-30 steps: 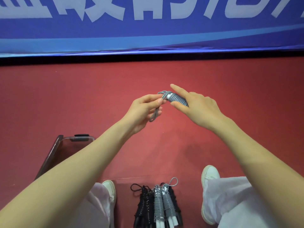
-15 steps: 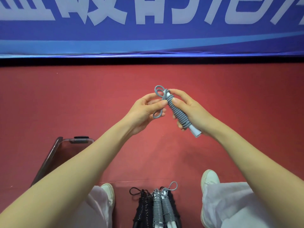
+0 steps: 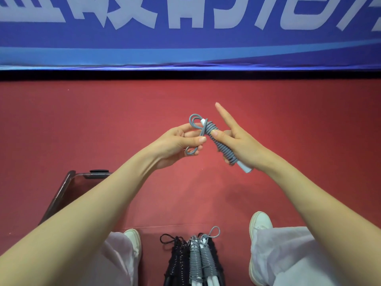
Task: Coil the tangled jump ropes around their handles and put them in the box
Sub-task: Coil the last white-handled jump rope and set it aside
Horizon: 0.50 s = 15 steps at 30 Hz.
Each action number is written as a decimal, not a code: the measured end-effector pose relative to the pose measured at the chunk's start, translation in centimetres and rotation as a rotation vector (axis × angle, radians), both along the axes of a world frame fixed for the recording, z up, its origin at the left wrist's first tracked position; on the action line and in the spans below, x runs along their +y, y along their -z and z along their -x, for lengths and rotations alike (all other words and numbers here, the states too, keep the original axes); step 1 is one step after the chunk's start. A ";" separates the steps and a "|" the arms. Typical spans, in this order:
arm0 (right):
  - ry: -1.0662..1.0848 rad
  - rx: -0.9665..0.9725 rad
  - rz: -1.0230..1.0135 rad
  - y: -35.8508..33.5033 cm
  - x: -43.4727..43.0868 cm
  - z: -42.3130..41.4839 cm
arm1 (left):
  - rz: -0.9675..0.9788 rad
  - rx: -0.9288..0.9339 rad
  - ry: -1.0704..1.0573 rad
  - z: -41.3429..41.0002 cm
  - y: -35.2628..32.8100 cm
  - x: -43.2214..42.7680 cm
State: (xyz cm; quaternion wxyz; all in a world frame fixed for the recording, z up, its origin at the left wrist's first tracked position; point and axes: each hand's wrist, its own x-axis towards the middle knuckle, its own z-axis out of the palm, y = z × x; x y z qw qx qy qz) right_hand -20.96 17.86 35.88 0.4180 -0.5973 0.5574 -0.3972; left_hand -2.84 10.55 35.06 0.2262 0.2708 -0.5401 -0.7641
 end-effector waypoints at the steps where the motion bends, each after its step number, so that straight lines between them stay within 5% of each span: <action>1: -0.002 0.009 0.001 0.0 0.1 0.0 | -0.008 -0.007 0.011 0.0 0.2 0.0; 8: 0.029 -0.058 0.008 -0.3 0.0 -0.2 | 0.089 -0.009 -0.052 0.3 0.1 -0.1; 15: 0.100 -0.411 0.015 -0.2 -0.9 -2.5 | -0.183 0.239 -0.427 3.0 0.9 1.3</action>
